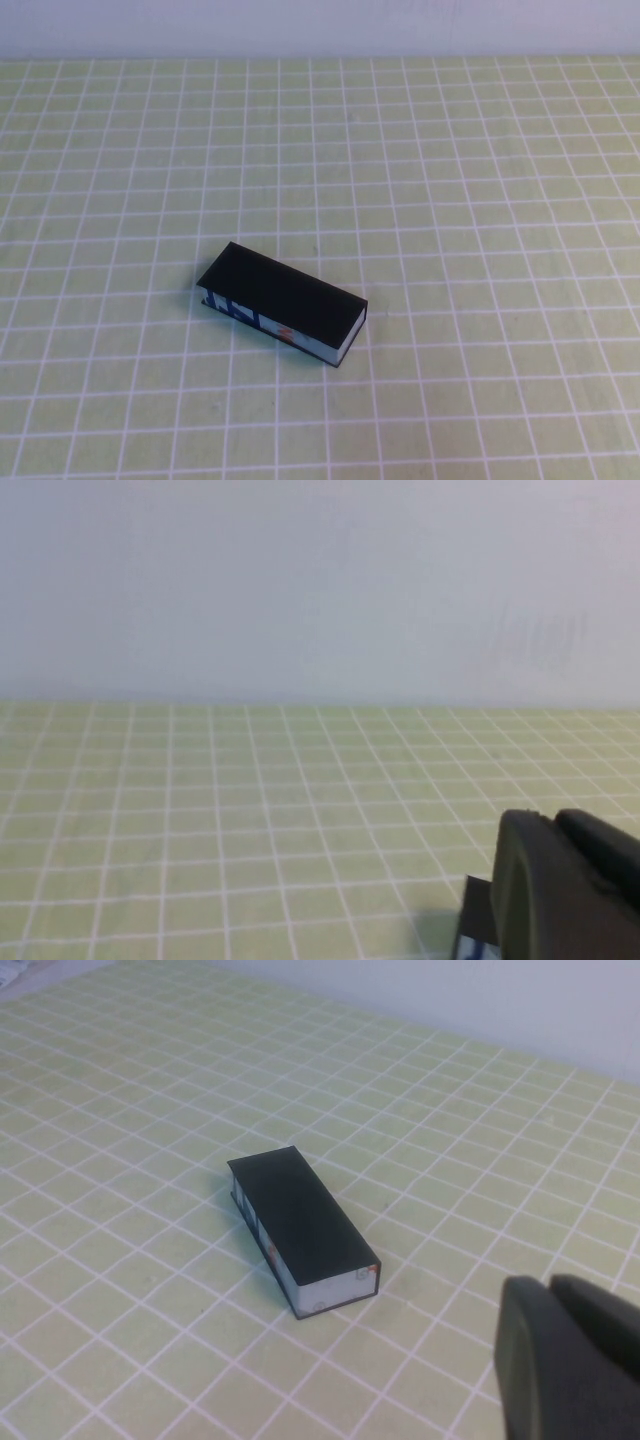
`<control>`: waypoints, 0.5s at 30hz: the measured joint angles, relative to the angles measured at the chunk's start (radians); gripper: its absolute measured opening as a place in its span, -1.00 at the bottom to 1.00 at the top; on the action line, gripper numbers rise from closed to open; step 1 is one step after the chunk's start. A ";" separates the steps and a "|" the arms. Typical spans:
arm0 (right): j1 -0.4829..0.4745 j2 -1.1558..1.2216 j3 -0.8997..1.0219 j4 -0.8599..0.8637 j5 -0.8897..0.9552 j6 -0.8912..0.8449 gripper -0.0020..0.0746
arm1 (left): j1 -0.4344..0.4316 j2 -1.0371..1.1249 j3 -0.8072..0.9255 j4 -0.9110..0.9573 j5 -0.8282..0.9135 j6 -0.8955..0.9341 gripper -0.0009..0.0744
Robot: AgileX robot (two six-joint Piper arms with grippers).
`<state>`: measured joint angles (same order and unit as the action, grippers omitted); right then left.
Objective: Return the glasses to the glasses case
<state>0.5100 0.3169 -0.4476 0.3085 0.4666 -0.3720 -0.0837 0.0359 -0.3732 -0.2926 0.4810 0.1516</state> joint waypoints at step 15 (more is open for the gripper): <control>0.000 0.000 0.000 0.013 0.002 0.000 -0.99 | 0.000 -0.047 0.395 0.154 -0.325 -0.168 -0.98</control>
<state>0.5100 0.3169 -0.4476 0.3215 0.4682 -0.3720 -0.0837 -0.0110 0.0220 -0.1387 0.1559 -0.0166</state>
